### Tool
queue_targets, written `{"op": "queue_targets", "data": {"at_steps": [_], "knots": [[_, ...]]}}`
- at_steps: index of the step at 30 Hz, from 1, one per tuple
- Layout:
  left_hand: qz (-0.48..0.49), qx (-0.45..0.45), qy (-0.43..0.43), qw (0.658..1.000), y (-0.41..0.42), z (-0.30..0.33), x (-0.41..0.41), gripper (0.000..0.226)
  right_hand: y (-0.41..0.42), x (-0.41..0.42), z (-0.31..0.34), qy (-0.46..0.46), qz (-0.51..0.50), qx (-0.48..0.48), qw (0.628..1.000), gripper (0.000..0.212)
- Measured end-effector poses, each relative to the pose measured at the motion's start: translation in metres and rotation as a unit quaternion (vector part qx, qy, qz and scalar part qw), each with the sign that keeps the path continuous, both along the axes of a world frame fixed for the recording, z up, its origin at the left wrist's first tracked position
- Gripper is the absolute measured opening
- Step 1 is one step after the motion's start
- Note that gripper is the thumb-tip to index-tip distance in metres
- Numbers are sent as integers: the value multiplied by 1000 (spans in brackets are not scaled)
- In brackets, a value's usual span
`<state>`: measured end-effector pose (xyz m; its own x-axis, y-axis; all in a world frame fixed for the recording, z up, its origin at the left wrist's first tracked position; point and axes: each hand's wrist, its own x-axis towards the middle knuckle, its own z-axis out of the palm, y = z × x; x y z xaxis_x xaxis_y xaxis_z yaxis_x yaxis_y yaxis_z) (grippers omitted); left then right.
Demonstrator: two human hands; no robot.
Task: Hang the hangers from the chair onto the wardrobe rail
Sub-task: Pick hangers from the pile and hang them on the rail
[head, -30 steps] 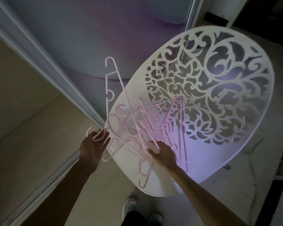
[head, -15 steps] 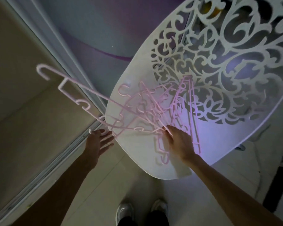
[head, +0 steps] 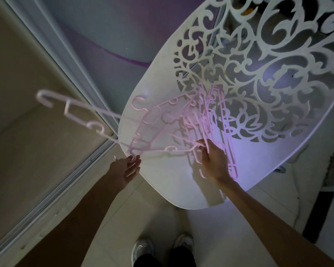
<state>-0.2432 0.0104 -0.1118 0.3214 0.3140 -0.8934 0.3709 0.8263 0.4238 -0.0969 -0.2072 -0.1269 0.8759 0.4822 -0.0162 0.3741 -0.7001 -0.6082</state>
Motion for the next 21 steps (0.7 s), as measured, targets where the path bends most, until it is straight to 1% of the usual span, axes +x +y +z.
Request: {"op": "queue_targets", "data": {"at_steps": [3,4,6,8,10,11,13,15,18,21], "knots": [[28,0,-2,1000,2,-3,3,17,-2,8,5,18,16,-19,1000,45],[40,-9,-10,999,2,-4,4,16,-4,12,9,25,13,-18,999,43],[60,-29,-31,997,-1,-3,4,15,-7,15,18,35,-16,9,999,40],[49,-24,-43,998,-7,1,5,14,-10,14,25,35,-46,43,997,47],[18,-7,-46,999,-15,12,4,13,-15,10,31,54,-51,63,995,36],[2,0,-50,999,-17,22,2,12,-19,8,37,64,-50,67,994,30],[-22,27,-57,998,-19,43,0,14,-25,5,53,78,-41,60,994,32],[-53,63,-69,994,-18,70,-3,18,-32,0,74,96,-28,27,995,37],[-85,91,-95,988,-17,131,-11,21,-41,-8,118,148,-5,-28,989,25],[-79,93,-114,986,-16,183,-27,21,-44,-18,166,181,48,-72,980,25]]}}
